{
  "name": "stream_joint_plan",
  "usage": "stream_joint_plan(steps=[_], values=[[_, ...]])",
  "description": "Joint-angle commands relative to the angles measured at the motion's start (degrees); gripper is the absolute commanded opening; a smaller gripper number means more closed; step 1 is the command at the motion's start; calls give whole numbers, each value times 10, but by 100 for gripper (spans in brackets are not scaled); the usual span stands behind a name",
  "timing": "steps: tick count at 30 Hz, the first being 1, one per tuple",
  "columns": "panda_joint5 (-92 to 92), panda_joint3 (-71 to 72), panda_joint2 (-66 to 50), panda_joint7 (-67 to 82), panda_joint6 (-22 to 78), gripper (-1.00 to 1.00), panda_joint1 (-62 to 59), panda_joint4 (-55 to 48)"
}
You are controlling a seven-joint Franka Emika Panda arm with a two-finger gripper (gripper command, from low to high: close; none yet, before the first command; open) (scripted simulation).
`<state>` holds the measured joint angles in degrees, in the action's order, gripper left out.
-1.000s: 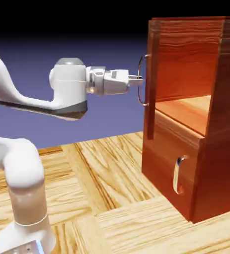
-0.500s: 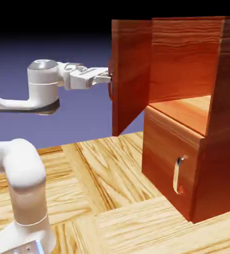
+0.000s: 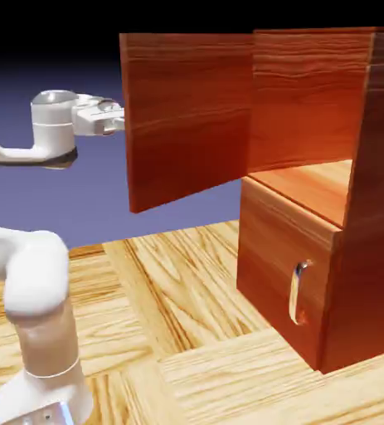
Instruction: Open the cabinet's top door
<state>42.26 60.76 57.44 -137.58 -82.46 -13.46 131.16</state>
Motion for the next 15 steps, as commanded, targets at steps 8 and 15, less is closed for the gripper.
stream_joint_plan(steps=[8, 15], values=[[-56, 124, -7, 21, 137, -100, -163, -166], [-83, 188, 13, 49, 220, 100, -278, -284]])
